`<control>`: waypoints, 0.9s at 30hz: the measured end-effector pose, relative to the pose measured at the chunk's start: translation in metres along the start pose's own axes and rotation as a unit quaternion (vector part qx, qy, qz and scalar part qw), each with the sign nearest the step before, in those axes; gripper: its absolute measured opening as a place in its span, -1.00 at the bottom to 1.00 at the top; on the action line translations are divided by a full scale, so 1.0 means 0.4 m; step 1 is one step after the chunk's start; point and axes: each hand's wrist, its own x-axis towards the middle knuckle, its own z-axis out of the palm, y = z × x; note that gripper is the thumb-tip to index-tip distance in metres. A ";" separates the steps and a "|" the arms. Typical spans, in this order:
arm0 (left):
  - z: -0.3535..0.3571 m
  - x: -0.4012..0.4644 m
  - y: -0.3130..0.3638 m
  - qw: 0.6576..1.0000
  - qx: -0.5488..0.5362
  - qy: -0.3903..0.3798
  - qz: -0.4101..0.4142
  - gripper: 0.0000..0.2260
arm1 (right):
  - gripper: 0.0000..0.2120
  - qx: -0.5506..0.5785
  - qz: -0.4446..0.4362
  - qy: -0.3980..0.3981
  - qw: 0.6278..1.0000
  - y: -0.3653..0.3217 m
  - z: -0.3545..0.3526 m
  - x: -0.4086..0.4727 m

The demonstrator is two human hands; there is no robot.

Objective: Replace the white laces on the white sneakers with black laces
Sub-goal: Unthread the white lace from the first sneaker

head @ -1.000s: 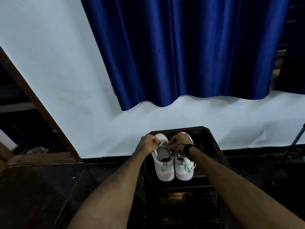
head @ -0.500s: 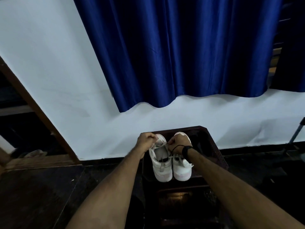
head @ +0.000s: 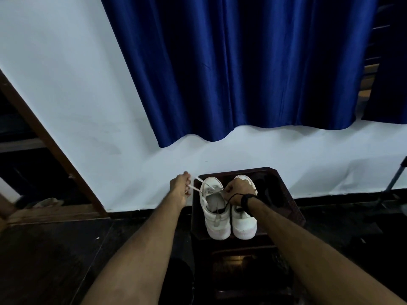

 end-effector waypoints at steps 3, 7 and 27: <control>-0.029 -0.007 -0.015 0.974 0.218 -0.047 0.044 -0.77 | -0.81 0.002 0.005 -0.006 1.000 0.000 0.001 0.001; -0.030 0.007 -0.004 0.995 0.029 0.029 0.086 -0.75 | -0.77 0.002 0.008 -0.017 1.000 -0.001 -0.001 -0.001; 0.064 -0.049 0.006 0.679 0.556 0.017 0.479 -0.88 | -0.81 -0.010 0.006 -0.006 1.000 -0.008 -0.008 -0.012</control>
